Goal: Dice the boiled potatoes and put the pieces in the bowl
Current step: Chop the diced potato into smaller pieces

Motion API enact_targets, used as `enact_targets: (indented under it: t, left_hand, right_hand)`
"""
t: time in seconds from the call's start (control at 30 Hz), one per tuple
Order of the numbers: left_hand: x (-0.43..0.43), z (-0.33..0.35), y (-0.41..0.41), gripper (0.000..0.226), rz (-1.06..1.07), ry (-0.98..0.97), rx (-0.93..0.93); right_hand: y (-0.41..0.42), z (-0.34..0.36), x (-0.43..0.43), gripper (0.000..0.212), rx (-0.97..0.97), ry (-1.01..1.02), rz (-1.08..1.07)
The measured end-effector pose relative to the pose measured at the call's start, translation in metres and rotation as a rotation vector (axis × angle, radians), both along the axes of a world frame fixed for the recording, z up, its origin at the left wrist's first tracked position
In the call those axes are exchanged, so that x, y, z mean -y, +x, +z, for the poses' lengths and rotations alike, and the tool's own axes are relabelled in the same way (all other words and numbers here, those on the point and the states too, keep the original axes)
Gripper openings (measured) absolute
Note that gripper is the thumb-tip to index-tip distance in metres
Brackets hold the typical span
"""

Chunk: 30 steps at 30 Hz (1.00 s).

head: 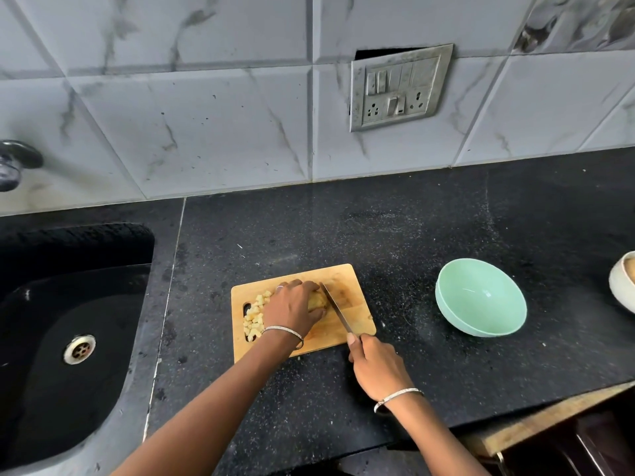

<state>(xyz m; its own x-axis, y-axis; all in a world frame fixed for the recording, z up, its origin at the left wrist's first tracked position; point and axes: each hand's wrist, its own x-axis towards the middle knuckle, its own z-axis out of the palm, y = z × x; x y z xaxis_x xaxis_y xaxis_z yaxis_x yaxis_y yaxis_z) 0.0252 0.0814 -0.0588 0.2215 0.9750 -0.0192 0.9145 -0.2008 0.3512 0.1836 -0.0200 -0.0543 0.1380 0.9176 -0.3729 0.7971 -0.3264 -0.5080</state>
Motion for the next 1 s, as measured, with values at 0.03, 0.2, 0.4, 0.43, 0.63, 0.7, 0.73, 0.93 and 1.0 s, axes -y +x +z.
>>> enact_targets:
  t: [0.03, 0.2, 0.4, 0.43, 0.63, 0.7, 0.73, 0.93, 1.0]
  left_hand:
    - [-0.001, 0.001, 0.0, 0.05, -0.014, 0.005, 0.003]
    - [-0.003, 0.004, 0.0, 0.052, -0.034, -0.005, 0.059]
    - [-0.003, 0.002, -0.001, 0.045, -0.027, 0.009, 0.077]
    - [-0.004, 0.002, -0.001, 0.043, -0.024, 0.007, 0.07]
    - [-0.006, -0.001, -0.001, 0.039, -0.022, 0.009, 0.029]
    - [-0.006, -0.001, -0.001, 0.039, -0.019, 0.015, 0.023]
    - [-0.006, -0.001, -0.001, 0.039, -0.016, 0.014, 0.019]
    - [-0.005, -0.003, 0.0, 0.04, 0.011, 0.005, 0.047]
    - [-0.005, -0.006, 0.0, 0.04, 0.014, 0.008, 0.058]
  right_hand:
    - [0.001, 0.001, -0.001, 0.05, -0.005, 0.007, -0.002]
    - [0.0, 0.004, -0.003, 0.051, 0.0, 0.015, 0.006]
    - [-0.006, 0.002, -0.003, 0.048, -0.004, 0.03, 0.006]
    - [-0.008, 0.002, -0.003, 0.046, -0.015, 0.031, 0.004]
    - [-0.02, 0.007, -0.019, 0.044, -0.042, 0.036, -0.02]
    - [-0.022, 0.01, -0.028, 0.047, -0.039, 0.019, -0.029]
    - [-0.022, 0.011, -0.03, 0.048, -0.036, 0.012, -0.032]
    - [-0.021, 0.004, -0.007, 0.048, 0.042, 0.008, -0.04]
    - [-0.023, 0.003, -0.002, 0.047, 0.096, 0.031, -0.047]
